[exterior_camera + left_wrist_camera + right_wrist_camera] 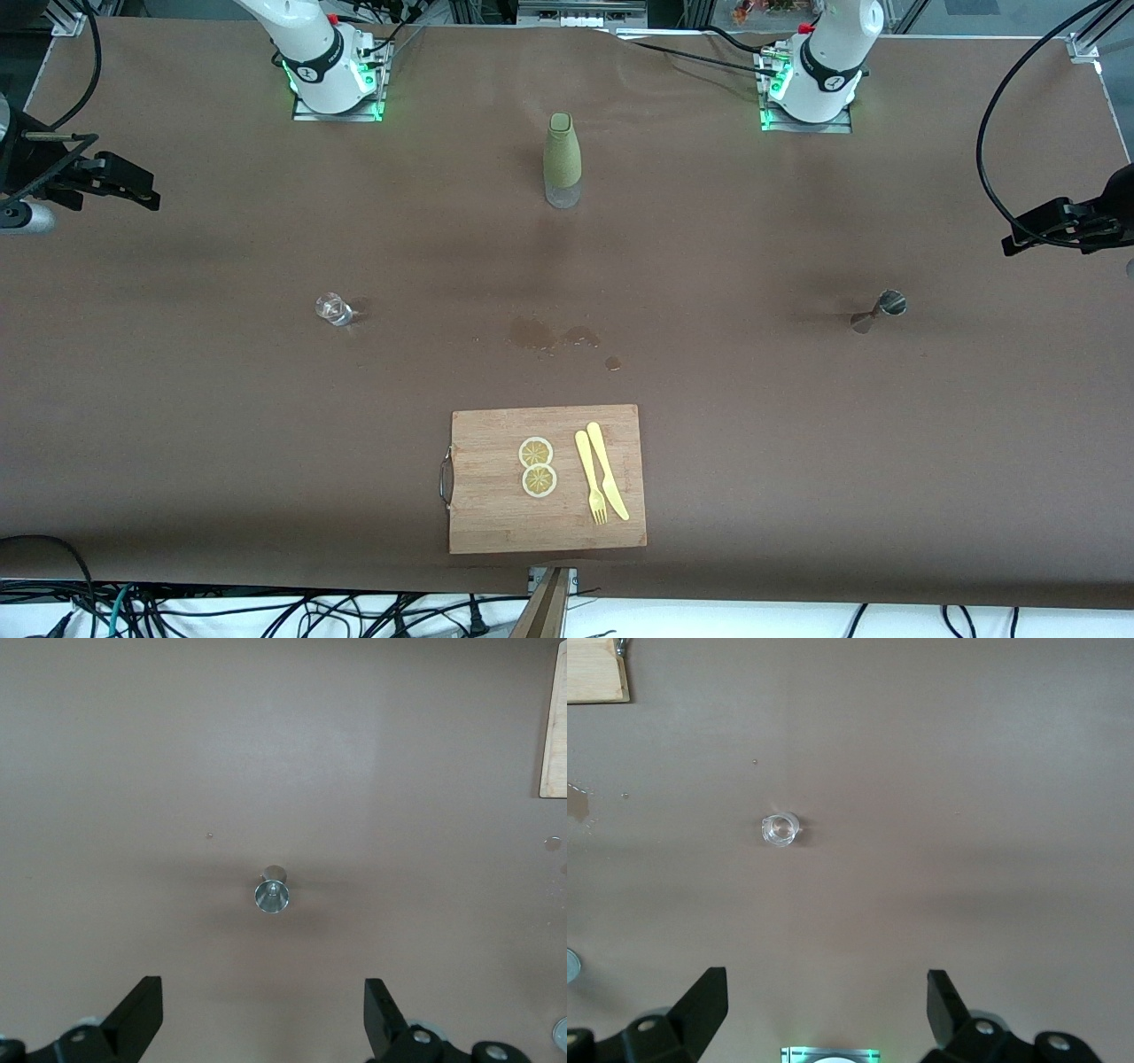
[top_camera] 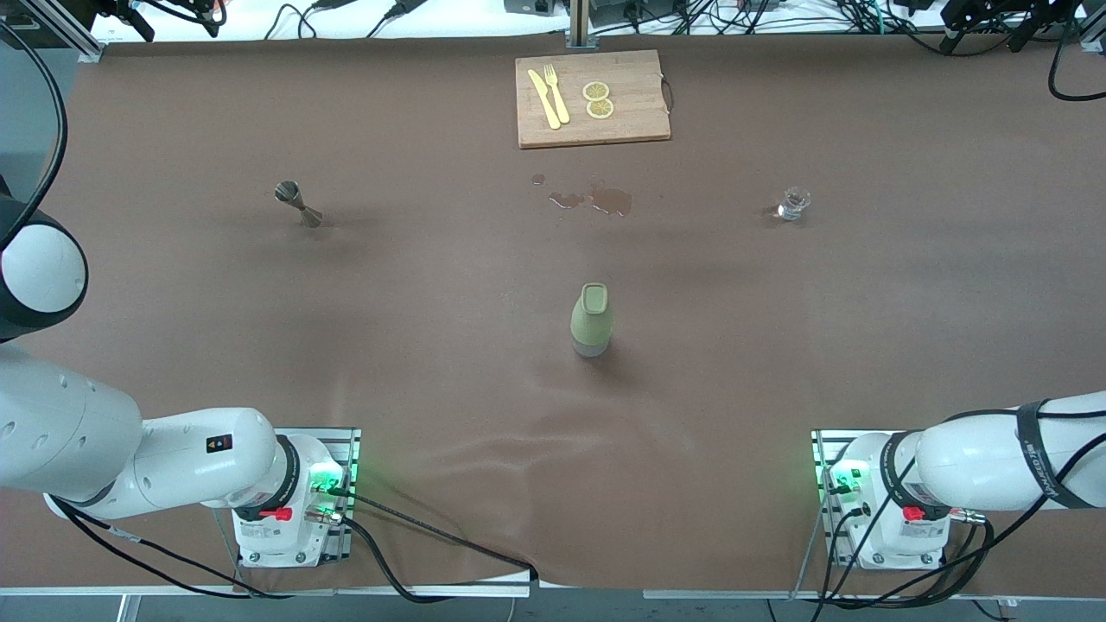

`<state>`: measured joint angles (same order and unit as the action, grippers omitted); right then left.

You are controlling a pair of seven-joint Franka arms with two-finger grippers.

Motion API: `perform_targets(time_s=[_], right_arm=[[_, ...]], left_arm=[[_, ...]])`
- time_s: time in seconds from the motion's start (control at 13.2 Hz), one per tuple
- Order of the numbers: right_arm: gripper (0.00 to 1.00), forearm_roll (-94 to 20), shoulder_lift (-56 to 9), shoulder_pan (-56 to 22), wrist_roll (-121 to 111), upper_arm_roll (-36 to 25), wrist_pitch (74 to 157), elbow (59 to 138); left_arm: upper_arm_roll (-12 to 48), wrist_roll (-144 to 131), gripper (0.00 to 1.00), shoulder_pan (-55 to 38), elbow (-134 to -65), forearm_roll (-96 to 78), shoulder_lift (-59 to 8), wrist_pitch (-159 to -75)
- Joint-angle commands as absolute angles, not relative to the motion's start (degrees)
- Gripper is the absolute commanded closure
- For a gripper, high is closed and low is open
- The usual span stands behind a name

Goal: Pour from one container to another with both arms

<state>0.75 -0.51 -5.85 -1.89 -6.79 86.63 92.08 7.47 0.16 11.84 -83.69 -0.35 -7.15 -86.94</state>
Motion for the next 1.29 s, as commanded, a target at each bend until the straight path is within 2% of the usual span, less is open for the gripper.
perform_targets(time_s=[0.0, 1.22], right_arm=[[0.0, 1.14, -0.97, -5.71, -2.11, -6.77, 85.69, 90.7], [0.0, 1.06, -0.97, -5.98, -2.11, -6.59, 83.85, 90.79]], left_arm=[[7.38, 0.44, 0.0, 11.95, -81.74, -0.88, -8.17, -86.84], [8.61, 0.44, 0.0, 11.34, -82.09, 0.35, -7.65, -85.43]])
